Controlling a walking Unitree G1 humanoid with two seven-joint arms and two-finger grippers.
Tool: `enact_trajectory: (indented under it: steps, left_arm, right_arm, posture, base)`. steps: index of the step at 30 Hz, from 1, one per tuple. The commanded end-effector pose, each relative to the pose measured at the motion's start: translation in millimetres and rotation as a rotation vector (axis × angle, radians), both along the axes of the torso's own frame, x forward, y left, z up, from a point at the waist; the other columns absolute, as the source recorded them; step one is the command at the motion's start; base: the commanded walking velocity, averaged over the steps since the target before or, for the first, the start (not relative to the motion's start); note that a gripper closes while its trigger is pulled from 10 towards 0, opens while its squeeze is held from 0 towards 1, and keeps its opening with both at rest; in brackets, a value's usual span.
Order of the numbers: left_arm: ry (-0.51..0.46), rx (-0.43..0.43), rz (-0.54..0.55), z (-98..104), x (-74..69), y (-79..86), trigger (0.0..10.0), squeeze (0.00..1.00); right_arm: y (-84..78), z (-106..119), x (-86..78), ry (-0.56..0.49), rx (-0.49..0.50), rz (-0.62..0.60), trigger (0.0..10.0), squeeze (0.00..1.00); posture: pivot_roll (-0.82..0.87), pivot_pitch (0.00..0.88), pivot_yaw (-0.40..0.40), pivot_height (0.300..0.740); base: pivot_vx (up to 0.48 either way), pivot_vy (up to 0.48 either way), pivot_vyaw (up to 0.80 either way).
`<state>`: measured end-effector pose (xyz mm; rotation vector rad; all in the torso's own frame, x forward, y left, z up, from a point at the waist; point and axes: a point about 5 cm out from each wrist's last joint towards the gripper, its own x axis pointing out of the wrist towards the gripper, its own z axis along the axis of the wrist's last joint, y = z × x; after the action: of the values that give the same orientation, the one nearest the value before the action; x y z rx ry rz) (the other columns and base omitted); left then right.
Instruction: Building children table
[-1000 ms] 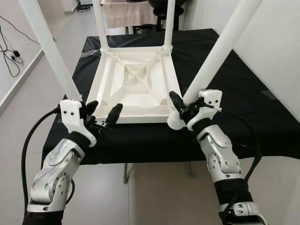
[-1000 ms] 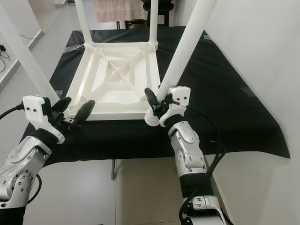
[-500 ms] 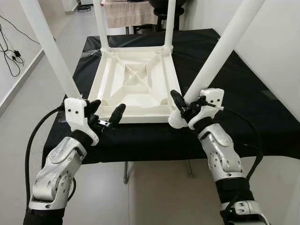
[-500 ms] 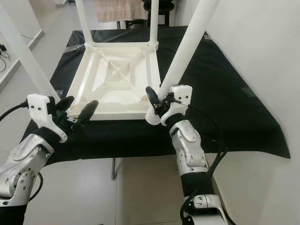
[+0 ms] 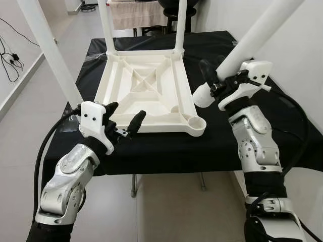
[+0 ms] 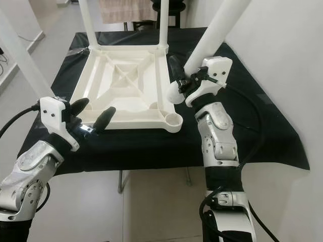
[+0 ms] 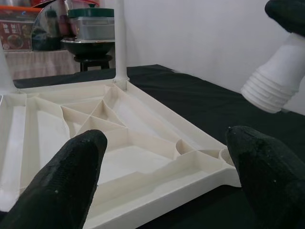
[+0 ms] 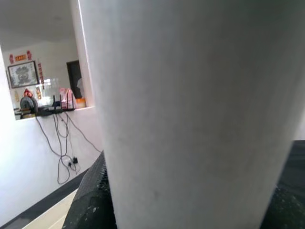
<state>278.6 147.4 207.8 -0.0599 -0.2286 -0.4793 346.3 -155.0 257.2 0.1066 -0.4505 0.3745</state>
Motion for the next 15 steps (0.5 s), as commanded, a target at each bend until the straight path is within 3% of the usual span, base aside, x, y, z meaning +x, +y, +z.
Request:
enact_trajectory:
  steps: [1,10,15]
  left_arm:
    - [0.006,-0.014,-0.023,3,-2.4,0.3,10.0,0.00]
    - [0.005,-0.032,-0.043,4,-4.3,0.4,10.0,0.00]
    - [0.003,-0.039,-0.062,4,-5.8,-1.4,10.0,0.00]
  right_arm:
    - [11.0,-1,-3.4,0.000,-0.022,0.029,10.0,0.00]
    - [22.8,-11,-5.0,0.057,-0.029,0.063,10.0,0.00]
    - [22.9,-13,-3.3,0.074,-0.045,0.067,10.0,0.00]
  posture:
    - [0.00,0.057,-0.025,0.740]
    - [0.00,0.057,-0.029,0.740]
    - [-0.01,0.057,-0.031,0.740]
  base:
    - [0.000,0.000,0.00]
    - [0.000,0.000,0.00]
    - [0.102,0.000,-0.64]
